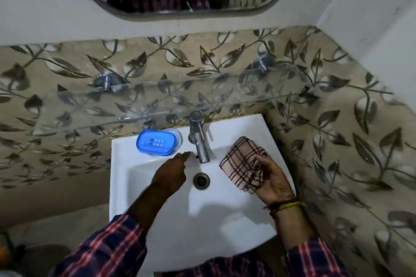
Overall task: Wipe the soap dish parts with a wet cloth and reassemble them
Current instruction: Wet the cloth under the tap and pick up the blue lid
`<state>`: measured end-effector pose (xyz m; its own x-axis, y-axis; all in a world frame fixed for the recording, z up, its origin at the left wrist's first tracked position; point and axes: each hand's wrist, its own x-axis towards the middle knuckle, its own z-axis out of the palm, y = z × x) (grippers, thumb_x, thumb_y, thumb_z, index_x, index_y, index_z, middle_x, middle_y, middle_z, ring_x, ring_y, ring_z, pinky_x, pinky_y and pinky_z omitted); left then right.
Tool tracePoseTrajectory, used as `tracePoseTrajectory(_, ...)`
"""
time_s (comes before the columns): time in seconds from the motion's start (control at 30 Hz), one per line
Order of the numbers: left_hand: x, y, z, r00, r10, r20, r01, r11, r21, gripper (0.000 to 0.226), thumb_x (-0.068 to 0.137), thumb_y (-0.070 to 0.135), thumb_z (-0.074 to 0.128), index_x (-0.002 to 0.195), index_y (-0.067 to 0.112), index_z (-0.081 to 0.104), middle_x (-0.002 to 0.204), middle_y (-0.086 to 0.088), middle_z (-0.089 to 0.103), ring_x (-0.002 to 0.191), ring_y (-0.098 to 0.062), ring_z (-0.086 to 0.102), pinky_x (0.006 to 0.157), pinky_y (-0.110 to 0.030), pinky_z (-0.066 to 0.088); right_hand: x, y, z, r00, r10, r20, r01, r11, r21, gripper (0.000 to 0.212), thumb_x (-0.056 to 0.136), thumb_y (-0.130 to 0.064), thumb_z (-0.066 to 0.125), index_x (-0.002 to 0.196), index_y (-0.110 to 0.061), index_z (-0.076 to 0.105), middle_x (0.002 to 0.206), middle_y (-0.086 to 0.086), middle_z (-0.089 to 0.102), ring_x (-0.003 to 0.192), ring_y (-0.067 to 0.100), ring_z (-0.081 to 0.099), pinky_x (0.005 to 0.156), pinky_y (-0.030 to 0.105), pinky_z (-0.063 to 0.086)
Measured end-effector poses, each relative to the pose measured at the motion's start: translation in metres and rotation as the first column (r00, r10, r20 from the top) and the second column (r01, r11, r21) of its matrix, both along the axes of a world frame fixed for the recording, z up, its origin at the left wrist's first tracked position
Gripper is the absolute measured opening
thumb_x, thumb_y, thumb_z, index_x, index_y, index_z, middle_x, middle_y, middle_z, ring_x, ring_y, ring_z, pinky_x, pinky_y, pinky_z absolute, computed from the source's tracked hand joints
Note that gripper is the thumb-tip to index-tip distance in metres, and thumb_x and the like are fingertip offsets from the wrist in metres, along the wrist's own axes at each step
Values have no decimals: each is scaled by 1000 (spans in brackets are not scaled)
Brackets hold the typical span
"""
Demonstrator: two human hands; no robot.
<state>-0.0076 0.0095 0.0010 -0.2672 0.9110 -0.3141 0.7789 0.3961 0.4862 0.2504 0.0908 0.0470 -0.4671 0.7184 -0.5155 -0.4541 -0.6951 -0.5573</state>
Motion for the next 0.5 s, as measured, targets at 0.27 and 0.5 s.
tracePoseTrajectory(0.27,-7,-77,27,991,123,47,-131,959,253,39,98,20,60,137,20,61,132,-6,69,118,-30,65,102,-34,47,-48,-72,31,972,7,236,-32,994,101,42,76,-14,77,116,0,71,101,18,76,86,29,74,70,38,61)
tracePoseTrajectory(0.5,-20,-103,29,965,245,95,-263,915,305,34,97,22,64,131,21,64,125,-4,72,99,-29,70,96,-31,50,-67,-84,41,894,-120,432,-87,899,429,16,79,2,78,94,0,75,84,12,78,73,26,74,64,33,60)
